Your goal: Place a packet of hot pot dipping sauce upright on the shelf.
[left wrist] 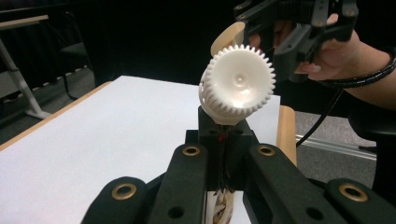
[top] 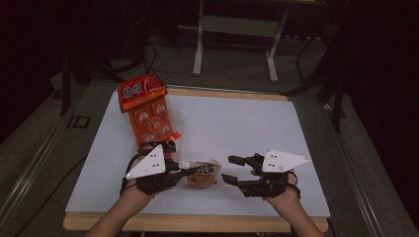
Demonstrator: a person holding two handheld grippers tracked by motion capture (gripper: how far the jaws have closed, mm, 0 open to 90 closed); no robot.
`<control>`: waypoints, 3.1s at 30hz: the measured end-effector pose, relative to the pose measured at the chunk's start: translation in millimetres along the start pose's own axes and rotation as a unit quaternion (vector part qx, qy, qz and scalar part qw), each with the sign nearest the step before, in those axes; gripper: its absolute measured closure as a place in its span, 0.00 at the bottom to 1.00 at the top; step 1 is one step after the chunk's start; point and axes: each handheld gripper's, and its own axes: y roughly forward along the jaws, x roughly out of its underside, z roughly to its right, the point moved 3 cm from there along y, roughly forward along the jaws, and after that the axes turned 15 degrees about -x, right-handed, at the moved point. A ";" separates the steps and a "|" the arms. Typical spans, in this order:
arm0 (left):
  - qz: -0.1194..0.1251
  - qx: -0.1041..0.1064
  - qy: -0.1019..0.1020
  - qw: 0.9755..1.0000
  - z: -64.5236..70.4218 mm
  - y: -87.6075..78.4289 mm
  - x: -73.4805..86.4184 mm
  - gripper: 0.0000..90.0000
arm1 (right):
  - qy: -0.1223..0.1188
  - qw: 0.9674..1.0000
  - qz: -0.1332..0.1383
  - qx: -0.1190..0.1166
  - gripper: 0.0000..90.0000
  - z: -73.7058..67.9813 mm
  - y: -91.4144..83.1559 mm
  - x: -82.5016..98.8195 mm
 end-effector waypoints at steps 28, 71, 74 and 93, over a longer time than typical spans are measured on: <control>-0.003 -0.069 0.019 0.997 -63.1 -26.4 6.3 0.99 | 0.028 0.999 0.018 0.023 0.16 16.8 -16.6 21.2; -0.095 -0.072 -0.020 0.993 -86.5 -33.8 86.8 0.93 | 0.043 0.999 -0.002 0.015 0.17 21.1 -8.3 30.4; -0.090 -0.073 -0.031 0.993 -88.0 -36.0 86.8 0.83 | 0.043 0.999 -0.003 0.014 0.17 21.0 -7.7 30.5; -0.055 -0.079 -0.034 0.995 -84.7 -44.4 54.7 0.54 | 0.046 0.999 -0.004 0.013 0.17 21.5 -8.5 31.0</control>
